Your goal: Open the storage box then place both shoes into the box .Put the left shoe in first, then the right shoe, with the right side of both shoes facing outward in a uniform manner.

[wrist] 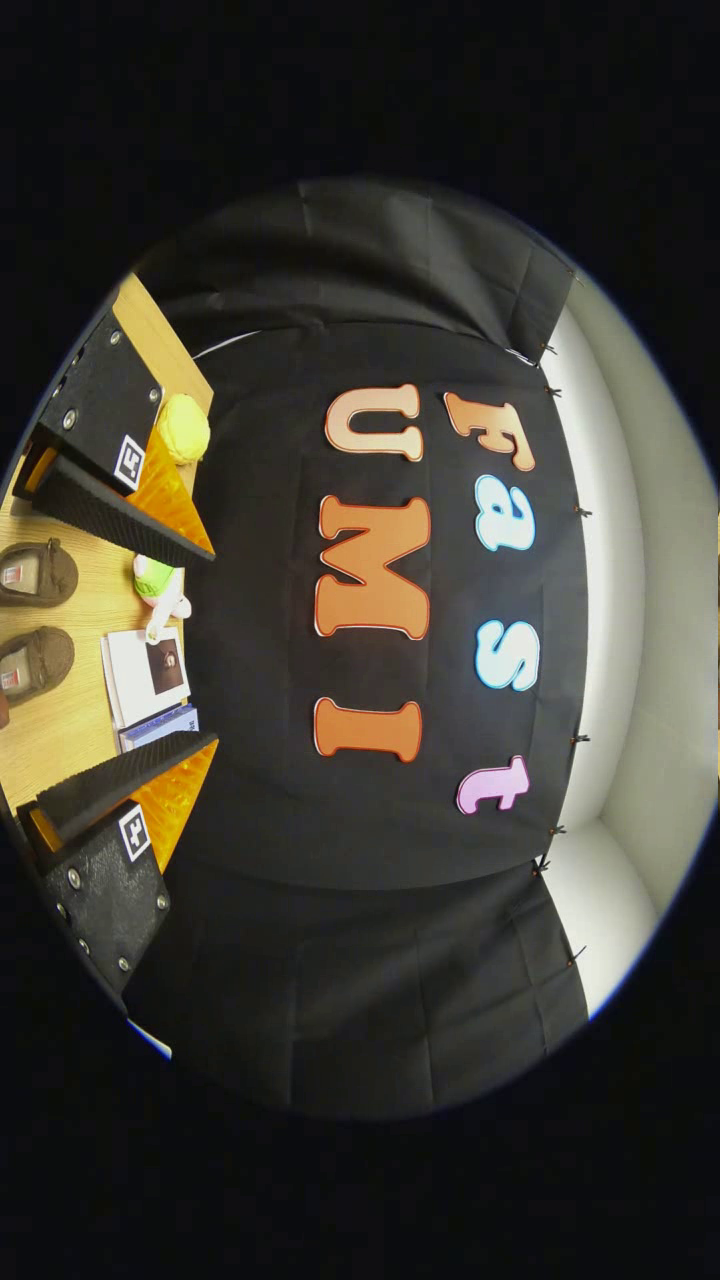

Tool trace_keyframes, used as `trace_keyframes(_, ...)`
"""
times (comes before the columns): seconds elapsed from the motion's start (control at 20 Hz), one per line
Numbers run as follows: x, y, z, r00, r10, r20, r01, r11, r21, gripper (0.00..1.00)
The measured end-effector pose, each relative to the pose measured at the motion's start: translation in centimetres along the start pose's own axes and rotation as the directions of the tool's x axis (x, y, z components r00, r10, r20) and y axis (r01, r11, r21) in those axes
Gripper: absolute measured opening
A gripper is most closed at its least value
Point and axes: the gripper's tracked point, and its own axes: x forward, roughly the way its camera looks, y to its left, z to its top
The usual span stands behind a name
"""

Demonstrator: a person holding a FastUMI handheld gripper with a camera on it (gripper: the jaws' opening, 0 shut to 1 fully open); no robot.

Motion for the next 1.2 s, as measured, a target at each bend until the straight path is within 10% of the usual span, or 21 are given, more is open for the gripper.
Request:
trace_keyframes(0.85, -0.5, -0.2, -1.0, 1.000, 0.003, -0.009, -0.003, 1.000, -0.003, 0.98)
trace_keyframes(1.2, 0.0, 3.2, -5.5, 0.982, 0.150, -0.113, -0.132, 0.979, 0.154, 0.98)
